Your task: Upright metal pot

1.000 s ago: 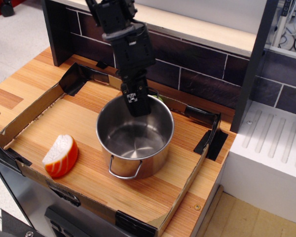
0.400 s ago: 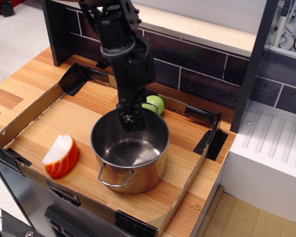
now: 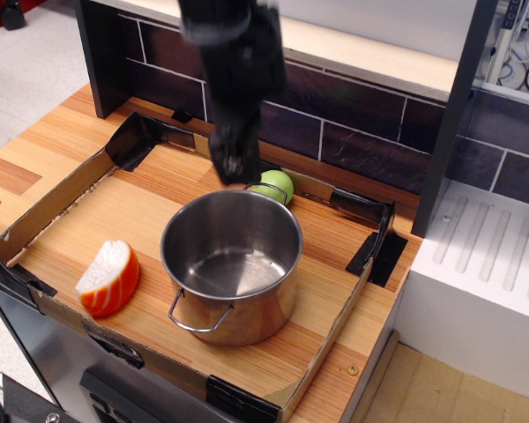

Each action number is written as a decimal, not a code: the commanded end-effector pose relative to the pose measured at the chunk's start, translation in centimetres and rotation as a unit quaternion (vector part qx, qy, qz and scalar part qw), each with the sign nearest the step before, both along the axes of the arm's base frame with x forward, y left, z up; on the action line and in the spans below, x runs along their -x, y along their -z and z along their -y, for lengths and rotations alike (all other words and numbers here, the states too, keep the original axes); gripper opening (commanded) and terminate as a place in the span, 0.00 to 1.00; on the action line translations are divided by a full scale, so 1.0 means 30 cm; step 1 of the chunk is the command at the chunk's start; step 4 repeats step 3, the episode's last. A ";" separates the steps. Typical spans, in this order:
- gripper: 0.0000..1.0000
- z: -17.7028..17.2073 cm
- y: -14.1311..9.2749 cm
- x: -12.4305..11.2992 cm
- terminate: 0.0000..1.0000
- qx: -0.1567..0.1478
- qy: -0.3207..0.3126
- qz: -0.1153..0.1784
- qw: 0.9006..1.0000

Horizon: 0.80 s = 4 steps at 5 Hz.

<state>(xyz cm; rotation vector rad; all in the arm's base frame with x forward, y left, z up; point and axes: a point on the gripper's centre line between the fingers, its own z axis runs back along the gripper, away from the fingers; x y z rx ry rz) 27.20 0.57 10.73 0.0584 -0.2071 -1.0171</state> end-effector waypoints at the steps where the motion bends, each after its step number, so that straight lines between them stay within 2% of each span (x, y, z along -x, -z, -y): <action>1: 1.00 -0.034 -0.223 0.015 0.00 0.027 -0.013 0.039 0.999; 2: 1.00 -0.034 -0.223 0.015 0.00 0.027 -0.013 0.039 0.999; 3: 1.00 -0.034 -0.223 0.015 1.00 0.027 -0.013 0.039 0.999; 4: 1.00 -0.034 -0.223 0.015 1.00 0.027 -0.013 0.039 0.999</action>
